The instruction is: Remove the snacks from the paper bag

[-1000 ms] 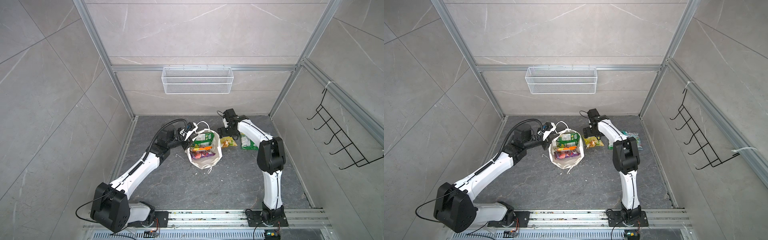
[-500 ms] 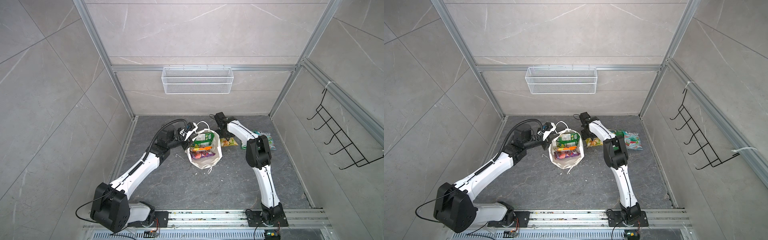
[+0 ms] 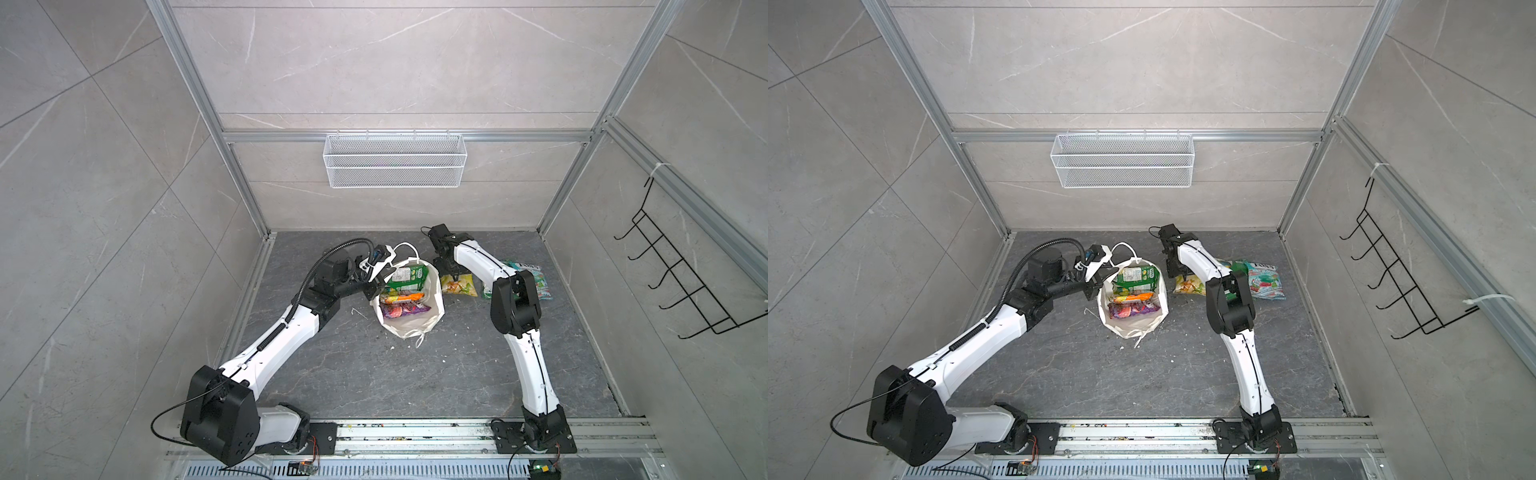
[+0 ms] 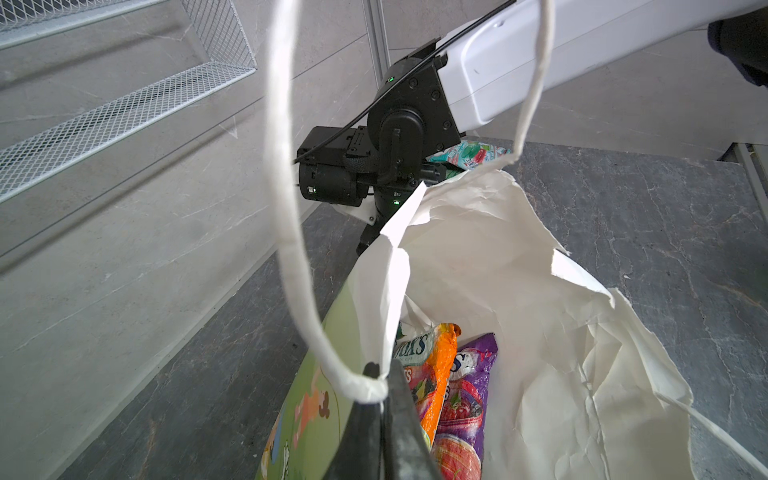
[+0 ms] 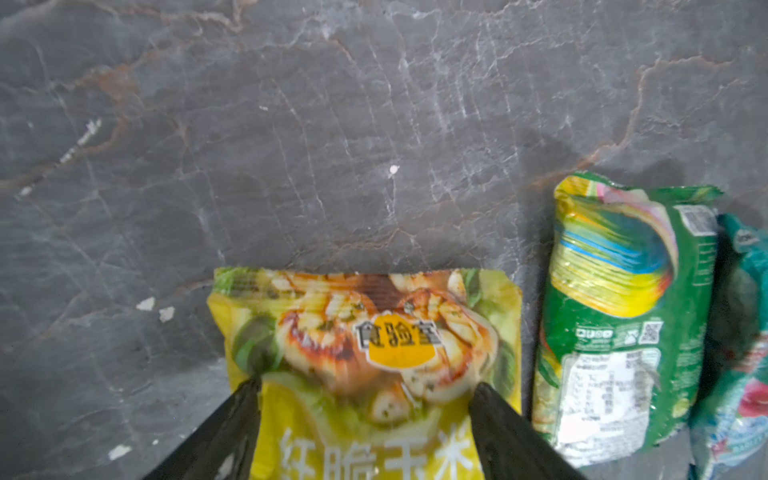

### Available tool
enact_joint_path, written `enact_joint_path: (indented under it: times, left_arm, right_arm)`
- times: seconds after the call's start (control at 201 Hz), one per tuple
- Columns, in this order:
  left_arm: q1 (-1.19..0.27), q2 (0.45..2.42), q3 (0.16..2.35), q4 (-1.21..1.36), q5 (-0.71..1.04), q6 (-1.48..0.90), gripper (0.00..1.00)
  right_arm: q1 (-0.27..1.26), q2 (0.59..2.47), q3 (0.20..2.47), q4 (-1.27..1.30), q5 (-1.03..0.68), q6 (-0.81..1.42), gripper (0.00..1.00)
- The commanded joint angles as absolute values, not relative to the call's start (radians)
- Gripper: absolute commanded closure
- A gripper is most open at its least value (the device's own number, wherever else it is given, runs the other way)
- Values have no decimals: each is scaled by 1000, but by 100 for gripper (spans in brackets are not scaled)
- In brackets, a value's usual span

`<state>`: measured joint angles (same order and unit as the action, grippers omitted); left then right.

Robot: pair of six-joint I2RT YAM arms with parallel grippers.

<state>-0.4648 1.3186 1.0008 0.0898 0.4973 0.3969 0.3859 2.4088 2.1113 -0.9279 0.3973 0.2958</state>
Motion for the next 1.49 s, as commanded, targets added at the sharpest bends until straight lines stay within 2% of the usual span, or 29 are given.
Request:
enact_joint_path:
  times: [0.0,0.109,0.254,0.368,0.438,0.597,0.821,0.941,1.254,1.488]
  left_arm:
    - [-463,1281,999,128,494,399,100]
    - [-463,1283,1020,88,502,411,100]
    - [-463,1286,993,147,495,389,100]
    - [-463,1303,1006,133,511,391,100]
    - [-463,1304,995,160,511,384,100]
    - [-463,1309,1019,114,516,398,100]
    - [-463,1306,1007,132,519,391,100]
    - [-463,1308,1010,135,525,390,100]
    - [-463,1301,1009,118,512,399,100]
    - [-463,1308,1008,125,511,399,100]
  right_arm:
    - [382,2352,2137,-966,397,315,15]
    - [364,2230,2065,-915,367,299,11]
    - [253,2109,1995,-889,206,294,10]
    - [131,2104,1960,-875,41,244,13]
    - [69,2148,1993,-930,-18,191,19]
    - [29,2192,1976,-947,120,145,26]
    - [6,2257,1977,-930,95,136,35]
    - [6,2307,2023,-972,165,136,39]
    - [8,2329,1967,-930,102,113,44]
    - [19,2292,1898,-896,63,89,52]
